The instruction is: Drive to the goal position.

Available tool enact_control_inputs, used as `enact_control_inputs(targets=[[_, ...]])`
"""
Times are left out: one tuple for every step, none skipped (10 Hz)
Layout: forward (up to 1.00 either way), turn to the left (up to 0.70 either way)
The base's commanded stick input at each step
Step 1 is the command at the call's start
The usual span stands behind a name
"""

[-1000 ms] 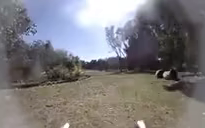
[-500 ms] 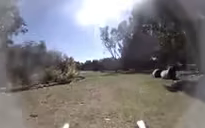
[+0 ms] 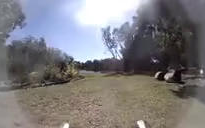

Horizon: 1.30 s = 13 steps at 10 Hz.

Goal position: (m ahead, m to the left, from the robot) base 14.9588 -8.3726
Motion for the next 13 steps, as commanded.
enact_control_inputs(targets=[[0.70,-0.07],[0.70,-0.22],[0.70,-0.27],[0.70,-0.27],[0.70,-0.27],[0.70,-0.27],[0.70,-0.27],[0.70,-0.27],[0.70,-0.27],[0.70,-0.27],[0.70,-0.27],[0.70,-0.27],[0.70,-0.27]])
